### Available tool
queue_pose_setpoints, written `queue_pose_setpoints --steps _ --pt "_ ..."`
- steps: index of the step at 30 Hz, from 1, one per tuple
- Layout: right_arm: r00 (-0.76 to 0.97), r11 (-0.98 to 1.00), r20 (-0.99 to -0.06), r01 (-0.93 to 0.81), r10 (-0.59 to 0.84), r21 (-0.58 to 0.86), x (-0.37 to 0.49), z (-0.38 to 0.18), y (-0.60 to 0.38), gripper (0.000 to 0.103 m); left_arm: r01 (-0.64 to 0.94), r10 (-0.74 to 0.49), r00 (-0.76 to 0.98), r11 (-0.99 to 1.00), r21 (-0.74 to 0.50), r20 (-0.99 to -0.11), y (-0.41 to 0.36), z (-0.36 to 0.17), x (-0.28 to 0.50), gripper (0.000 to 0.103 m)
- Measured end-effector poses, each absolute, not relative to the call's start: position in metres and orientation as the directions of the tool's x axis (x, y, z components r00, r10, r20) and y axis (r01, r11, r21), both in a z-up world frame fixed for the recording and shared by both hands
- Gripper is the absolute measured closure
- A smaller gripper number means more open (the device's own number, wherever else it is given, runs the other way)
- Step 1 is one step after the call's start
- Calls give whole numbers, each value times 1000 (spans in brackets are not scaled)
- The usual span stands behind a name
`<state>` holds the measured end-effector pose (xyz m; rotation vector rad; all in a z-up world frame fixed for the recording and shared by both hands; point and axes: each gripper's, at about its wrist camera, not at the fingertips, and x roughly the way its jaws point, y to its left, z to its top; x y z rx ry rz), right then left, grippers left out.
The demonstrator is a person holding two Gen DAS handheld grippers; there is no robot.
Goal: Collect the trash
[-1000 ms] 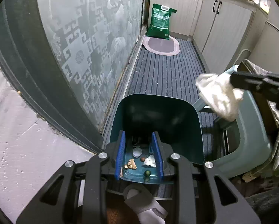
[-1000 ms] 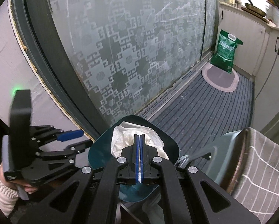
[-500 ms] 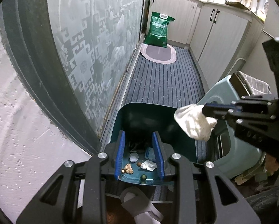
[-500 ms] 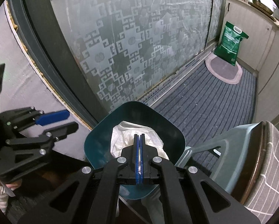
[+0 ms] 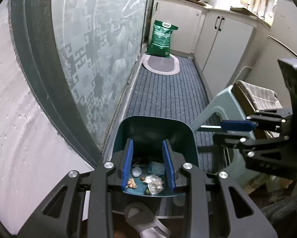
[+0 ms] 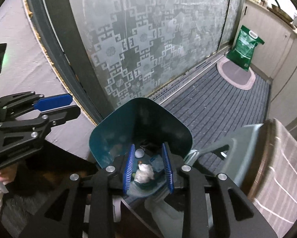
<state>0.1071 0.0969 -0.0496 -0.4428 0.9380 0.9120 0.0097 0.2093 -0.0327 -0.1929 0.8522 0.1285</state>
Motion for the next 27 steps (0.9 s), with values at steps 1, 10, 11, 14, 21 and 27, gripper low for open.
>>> queue_pose_setpoints --steps 1,10,11,14,21,27 --pt "279 567 -836 -822 472 46 104 -46 92 75 -184 34 653 976 -115 -757 207 -32 8 70" --pt "337 600 -809 -800 482 24 66 -19 50 66 -148 38 697 985 -92 -716 177 -19 -13 62" --pt "350 608 -805 -794 478 16 62 -16 43 61 -148 39 700 985 -92 -713 175 -19 -16 60" --pt "388 632 -788 -775 478 2 51 -4 19 46 -148 53 708 986 -75 -704 166 -18 -26 50" --pt "471 717 -729 -696 497 39 31 14 -51 15 -162 63 759 982 -94 -648 154 -6 -52 20" --pt "508 757 -710 -650 488 55 11 9 -90 4 -159 66 787 982 -98 -614 137 1 -71 3"
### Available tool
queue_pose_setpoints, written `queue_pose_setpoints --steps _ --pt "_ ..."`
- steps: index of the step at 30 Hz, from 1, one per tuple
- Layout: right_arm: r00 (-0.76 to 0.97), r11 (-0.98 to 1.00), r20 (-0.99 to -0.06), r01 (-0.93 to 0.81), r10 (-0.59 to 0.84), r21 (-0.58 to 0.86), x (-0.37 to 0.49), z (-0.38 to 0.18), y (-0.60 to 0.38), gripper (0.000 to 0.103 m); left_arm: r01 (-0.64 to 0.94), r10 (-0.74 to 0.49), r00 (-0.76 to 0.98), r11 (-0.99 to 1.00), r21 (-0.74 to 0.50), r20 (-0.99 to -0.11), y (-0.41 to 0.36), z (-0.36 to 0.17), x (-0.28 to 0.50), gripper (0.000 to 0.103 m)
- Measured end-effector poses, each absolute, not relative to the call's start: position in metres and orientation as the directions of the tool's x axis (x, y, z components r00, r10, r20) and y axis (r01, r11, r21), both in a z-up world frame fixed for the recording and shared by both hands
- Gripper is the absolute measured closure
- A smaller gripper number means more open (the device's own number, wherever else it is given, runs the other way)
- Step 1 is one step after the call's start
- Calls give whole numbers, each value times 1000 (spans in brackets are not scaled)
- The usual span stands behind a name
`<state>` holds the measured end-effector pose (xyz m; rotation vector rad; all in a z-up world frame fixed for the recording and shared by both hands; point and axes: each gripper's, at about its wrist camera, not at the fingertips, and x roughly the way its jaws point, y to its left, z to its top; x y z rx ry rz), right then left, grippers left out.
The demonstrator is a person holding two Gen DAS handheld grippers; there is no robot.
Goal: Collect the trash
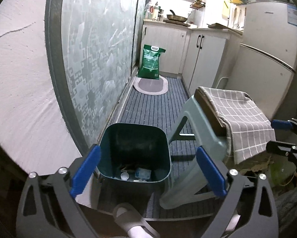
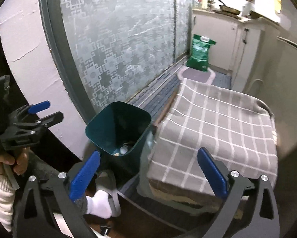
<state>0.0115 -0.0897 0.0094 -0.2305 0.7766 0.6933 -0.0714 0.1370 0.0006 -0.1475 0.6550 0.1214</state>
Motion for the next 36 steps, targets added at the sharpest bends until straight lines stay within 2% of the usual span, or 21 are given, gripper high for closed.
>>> queue_pose_setpoints --steps 6,10,16,26,36 --pt "584 807 -646 -584 491 86 -12 8 -127 3 -166 84 766 984 -70 -638 123 -8 -78 3" --pt "643 854 -645 -519 412 28 -24 9 -140 3 -158 70 766 984 -82 -639 118 -13 -87 3" --pt "686 857 -553 -504 473 107 -43 22 -169 3 -145 61 768 986 -80 -638 109 -13 -88 3" --pt "670 857 -600 -512 437 52 -36 7 -163 3 -113 50 791 992 -65 -610 96 -5 -88 3" --pt "664 851 -603 -523 442 47 -35 5 -159 3 -85 43 788 996 -39 -615 86 -6 -88 3"
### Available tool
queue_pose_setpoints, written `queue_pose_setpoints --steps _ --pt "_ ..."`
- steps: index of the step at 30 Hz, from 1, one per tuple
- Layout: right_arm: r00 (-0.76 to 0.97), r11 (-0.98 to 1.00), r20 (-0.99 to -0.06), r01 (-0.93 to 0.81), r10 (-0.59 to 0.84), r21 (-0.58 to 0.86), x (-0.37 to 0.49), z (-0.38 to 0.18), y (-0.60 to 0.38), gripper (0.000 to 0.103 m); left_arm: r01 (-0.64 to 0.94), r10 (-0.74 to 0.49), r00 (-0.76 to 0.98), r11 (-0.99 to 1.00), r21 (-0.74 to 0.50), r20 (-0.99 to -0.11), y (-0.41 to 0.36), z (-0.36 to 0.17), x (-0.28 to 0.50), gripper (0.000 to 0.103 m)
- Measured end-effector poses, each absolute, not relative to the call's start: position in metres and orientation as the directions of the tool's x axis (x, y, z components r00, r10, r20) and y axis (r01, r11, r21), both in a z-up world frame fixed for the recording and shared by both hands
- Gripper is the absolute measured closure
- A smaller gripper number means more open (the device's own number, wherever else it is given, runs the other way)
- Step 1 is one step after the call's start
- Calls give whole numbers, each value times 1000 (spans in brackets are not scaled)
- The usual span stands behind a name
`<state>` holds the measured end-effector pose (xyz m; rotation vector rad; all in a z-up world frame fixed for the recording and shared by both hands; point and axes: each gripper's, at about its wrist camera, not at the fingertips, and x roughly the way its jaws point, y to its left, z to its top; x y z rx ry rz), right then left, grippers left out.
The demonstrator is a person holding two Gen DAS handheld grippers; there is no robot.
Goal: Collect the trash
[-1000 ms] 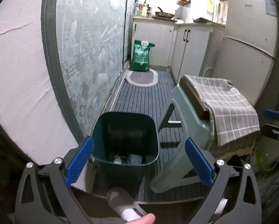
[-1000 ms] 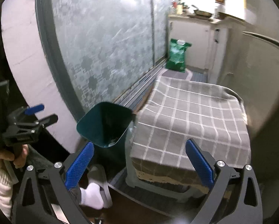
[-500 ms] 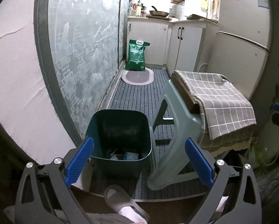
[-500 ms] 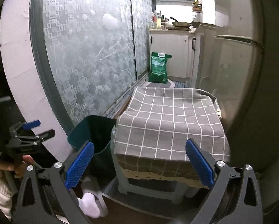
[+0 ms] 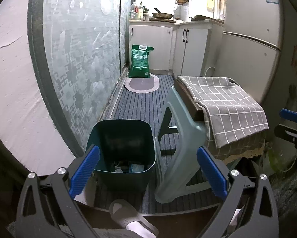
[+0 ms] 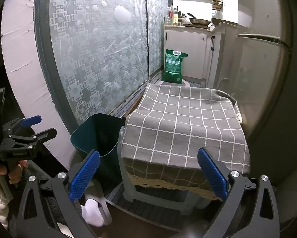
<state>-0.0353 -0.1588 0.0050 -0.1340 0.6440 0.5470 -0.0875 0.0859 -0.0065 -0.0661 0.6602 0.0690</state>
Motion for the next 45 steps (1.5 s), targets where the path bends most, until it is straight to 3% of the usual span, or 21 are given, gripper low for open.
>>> queue_pose_setpoints --steps 45 --pt "659 844 -596 -534 459 59 -35 3 -158 3 -88 33 783 994 -57 -622 86 -7 -87 3"
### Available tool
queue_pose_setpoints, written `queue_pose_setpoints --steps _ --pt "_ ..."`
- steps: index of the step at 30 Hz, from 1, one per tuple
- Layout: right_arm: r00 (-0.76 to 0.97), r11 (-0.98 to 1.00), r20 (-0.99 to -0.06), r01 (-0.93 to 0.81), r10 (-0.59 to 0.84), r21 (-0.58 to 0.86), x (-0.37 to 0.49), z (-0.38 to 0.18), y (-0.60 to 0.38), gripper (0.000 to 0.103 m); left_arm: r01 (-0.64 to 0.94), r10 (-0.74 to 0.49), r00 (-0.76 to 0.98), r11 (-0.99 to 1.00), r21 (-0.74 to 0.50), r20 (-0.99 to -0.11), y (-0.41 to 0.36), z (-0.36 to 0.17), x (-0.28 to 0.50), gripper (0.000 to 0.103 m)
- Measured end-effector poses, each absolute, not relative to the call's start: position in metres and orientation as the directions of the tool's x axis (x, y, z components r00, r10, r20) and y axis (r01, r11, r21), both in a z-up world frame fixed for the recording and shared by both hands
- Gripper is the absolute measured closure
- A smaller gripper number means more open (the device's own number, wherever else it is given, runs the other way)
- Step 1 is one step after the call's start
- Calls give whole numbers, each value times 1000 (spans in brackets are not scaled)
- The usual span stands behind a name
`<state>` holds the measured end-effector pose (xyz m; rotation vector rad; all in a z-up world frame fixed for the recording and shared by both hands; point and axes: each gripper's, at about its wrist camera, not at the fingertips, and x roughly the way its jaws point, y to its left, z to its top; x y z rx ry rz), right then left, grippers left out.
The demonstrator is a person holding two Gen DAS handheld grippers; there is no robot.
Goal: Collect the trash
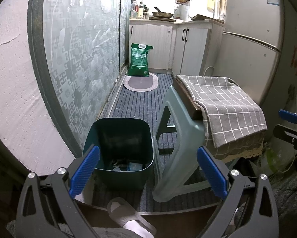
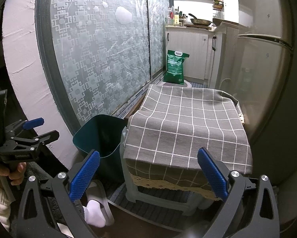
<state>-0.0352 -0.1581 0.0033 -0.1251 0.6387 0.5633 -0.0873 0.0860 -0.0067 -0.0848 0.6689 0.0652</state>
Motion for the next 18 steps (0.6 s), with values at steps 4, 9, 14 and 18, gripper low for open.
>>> queue_pose_setpoints --steps 4,9,14,18 --pt "659 844 -596 -534 459 59 -35 3 -158 3 -88 34 782 994 -57 -622 86 -7 -87 3" --pt "660 844 -596 -534 458 58 -36 3 -157 3 -86 32 783 995 -58 -621 86 -6 -87 3" --pt "659 844 -596 -533 459 60 -36 3 -157 3 -85 33 782 995 -55 -622 85 -7 -88 3" --pt "659 844 -596 -533 458 59 -36 3 -157 3 -87 33 783 995 -55 -622 85 -7 -88 3"
